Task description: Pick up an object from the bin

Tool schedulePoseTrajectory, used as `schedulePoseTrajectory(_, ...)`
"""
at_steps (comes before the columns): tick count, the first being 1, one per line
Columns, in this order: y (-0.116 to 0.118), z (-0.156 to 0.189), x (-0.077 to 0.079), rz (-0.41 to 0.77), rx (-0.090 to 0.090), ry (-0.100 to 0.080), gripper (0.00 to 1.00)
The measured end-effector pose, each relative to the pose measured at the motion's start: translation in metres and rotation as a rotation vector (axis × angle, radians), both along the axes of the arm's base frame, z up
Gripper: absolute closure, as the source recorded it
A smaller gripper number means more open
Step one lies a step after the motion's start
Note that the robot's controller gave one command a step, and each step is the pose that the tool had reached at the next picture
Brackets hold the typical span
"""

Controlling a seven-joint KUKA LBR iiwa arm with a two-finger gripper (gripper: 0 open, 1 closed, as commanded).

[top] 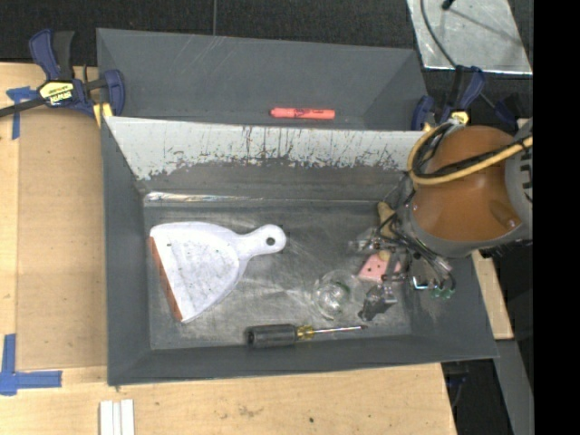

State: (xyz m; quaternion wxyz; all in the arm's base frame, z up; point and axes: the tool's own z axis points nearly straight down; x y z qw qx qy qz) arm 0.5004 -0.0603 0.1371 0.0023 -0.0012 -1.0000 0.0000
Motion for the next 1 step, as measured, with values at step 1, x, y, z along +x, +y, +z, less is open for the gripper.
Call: schedulePoseTrajectory(1, 0.0001, 0.0034, 0.002, 0.002, -0.001, -0.007, 0.0)
